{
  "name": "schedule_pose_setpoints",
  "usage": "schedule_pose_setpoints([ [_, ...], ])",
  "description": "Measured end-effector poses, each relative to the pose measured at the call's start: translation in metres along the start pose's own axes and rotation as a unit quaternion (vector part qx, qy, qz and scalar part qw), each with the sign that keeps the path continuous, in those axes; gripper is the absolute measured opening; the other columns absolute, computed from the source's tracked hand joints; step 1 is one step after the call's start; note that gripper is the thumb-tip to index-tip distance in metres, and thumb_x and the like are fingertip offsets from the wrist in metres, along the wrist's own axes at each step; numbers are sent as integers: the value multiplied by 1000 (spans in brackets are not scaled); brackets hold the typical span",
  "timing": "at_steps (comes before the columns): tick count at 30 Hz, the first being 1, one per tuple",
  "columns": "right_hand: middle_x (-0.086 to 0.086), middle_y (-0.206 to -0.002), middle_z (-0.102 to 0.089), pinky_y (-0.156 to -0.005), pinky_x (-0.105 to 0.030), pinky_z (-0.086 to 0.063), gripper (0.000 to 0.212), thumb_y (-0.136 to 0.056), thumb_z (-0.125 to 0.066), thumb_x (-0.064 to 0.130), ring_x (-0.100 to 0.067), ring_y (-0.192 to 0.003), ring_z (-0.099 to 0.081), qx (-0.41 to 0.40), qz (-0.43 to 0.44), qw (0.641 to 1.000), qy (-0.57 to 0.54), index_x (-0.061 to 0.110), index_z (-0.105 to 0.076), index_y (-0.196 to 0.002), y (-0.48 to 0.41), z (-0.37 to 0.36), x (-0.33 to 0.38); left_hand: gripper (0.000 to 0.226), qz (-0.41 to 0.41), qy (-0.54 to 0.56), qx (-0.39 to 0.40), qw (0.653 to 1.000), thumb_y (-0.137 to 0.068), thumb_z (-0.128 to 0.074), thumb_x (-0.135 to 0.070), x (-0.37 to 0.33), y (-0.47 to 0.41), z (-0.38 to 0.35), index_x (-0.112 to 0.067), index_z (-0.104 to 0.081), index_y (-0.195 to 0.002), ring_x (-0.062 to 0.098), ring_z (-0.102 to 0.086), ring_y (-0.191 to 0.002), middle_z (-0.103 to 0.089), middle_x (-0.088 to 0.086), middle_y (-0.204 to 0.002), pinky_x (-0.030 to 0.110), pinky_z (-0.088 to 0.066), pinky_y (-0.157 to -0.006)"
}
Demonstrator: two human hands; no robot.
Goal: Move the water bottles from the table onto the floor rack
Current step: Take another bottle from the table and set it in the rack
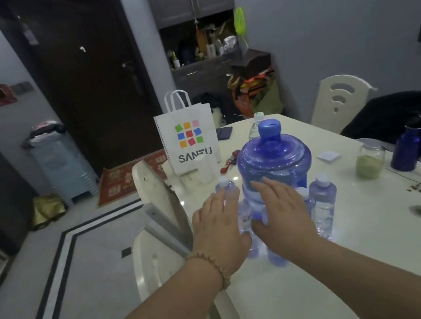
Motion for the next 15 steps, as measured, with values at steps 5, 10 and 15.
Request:
schedule_pose_setpoints([
  [5, 6, -152, -33, -116, -36, -21, 67, -88, -59, 44, -18, -140, -28, 0, -20, 1000, 20, 31, -27, -146, -45, -31, 15, 81, 2, 25, 27, 999, -83, -58, -44, 52, -48, -12, -34, -9, -147, 19, -13, -141, -14, -2, -157, 38, -13, -113],
  [10, 6, -154, -30, -115, -36, -19, 69, -87, -59, 45, -18, -141, -26, -8, -82, 995, 56, 33, -26, -146, -65, -65, 9, 80, -41, 48, 71, 995, -87, -56, -43, 94, -87, -37, -34, -6, -148, 18, -8, -143, -8, -4, -158, 38, -8, -114],
  [15, -3, -149, -41, -112, -41, -27, 66, -83, -66, 39, -26, -136, -37, -61, -178, 977, 104, 23, -41, -142, -66, -87, 24, 79, -127, 93, 101, 982, -87, -58, -42, 128, -114, -59, -32, -10, -149, 18, -12, -143, -12, -4, -158, 38, -13, -113],
])
Point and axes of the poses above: each hand's wrist, its own y-axis away from the middle knuckle, its own z-axis out of the back of the hand, x = y × z, the point moved 6 cm from there along -y, towards the middle knuckle
